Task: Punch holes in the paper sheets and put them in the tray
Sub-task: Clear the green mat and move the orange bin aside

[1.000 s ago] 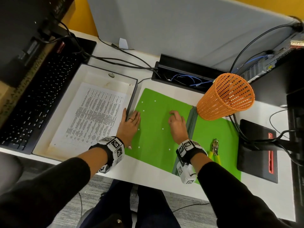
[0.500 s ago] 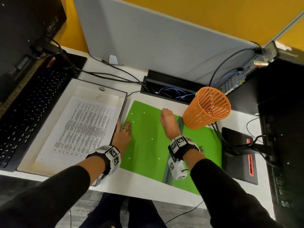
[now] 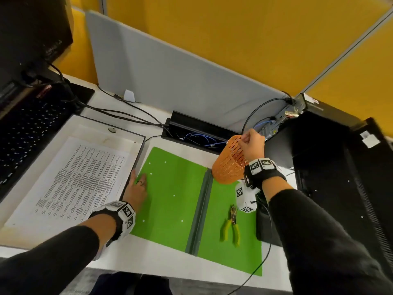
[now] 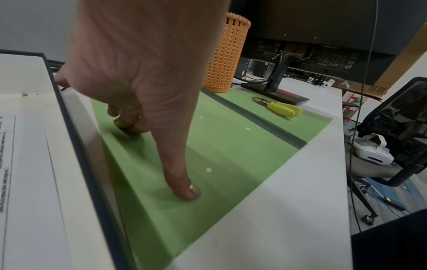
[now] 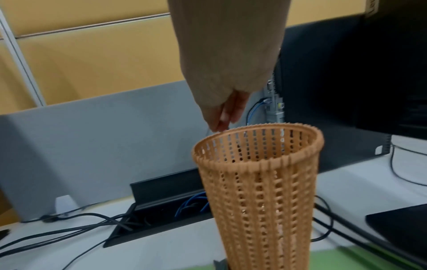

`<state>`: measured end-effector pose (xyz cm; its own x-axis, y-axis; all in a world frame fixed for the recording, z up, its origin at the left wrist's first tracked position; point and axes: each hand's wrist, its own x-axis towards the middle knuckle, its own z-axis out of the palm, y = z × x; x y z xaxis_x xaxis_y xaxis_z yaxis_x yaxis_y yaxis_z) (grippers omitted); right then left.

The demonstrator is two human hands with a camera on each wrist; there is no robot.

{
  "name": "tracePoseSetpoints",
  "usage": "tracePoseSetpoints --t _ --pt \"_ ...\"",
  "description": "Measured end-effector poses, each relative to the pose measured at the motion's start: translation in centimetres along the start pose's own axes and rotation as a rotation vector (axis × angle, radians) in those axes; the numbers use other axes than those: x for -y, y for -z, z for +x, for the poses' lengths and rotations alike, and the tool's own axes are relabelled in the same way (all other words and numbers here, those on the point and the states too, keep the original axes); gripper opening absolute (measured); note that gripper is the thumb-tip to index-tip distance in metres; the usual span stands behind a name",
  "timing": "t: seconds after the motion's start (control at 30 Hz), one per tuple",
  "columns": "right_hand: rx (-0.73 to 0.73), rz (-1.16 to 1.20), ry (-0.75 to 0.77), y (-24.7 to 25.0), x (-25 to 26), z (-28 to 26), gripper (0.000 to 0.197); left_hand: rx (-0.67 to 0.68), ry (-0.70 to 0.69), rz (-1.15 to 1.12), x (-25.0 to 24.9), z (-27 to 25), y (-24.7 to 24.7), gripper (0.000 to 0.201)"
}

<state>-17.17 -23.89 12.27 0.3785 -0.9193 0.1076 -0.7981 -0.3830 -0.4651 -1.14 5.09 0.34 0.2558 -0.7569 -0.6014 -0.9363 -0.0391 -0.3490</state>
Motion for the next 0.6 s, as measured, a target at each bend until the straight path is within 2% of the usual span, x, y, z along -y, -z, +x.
tracePoseSetpoints --t 0.13,0.4,0.6 --pt "0.025 -0.128 -0.083 0.8 -0.5 -0.1 0.010 -0.020 0.013 -0.012 -0.2 0.1 -0.3 0.072" --pt "0.084 -0.109 -0.217 1.6 -0.4 -0.7 0.019 -0.029 0.004 0.006 -0.4 0.4 -1.1 0.068" --pt "0.003 -0.081 -0.233 2.1 -0.4 -1.1 0.011 -0.031 0.000 0.023 -0.3 0.3 -1.2 0.077"
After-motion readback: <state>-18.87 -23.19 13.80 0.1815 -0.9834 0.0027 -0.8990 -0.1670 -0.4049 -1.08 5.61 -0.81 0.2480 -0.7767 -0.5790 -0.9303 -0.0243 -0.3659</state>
